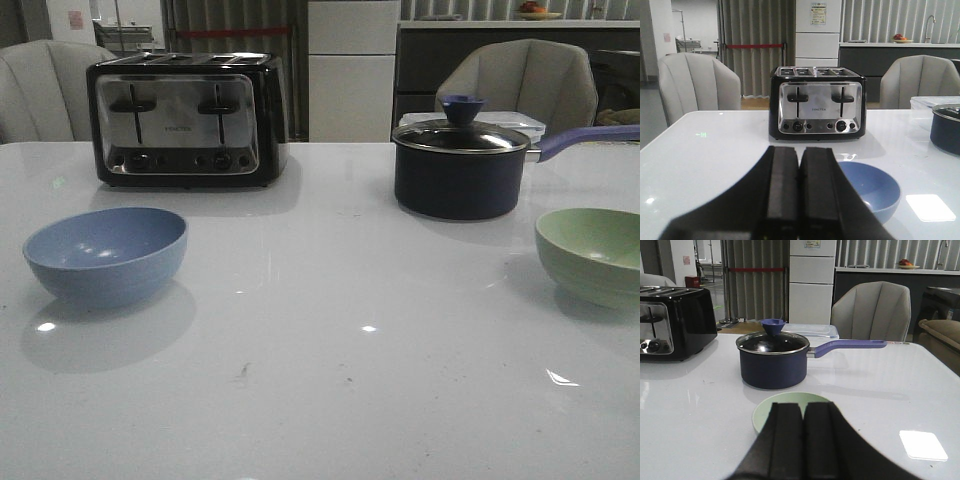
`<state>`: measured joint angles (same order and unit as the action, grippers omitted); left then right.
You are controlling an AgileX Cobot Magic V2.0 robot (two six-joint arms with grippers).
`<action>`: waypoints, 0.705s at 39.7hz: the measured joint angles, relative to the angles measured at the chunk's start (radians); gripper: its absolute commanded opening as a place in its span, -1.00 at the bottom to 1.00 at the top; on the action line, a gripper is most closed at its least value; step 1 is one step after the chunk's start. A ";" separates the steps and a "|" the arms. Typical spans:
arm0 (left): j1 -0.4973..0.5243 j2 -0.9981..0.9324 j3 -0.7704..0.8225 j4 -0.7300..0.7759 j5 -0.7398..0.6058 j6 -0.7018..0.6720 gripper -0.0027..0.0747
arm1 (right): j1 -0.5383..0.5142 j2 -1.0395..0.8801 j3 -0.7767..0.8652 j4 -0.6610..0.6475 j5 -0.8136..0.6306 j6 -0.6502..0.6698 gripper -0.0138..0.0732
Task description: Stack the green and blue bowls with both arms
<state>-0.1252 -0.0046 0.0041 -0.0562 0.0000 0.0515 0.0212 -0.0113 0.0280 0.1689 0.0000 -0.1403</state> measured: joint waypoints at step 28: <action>0.000 0.000 0.000 0.000 -0.013 0.000 -0.69 | 0.000 0.000 0.000 0.000 0.000 0.000 -0.56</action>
<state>-0.1252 -0.0046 0.0041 -0.0562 -0.0134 0.0515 0.0212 -0.0113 0.0280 0.1689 0.0000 -0.1403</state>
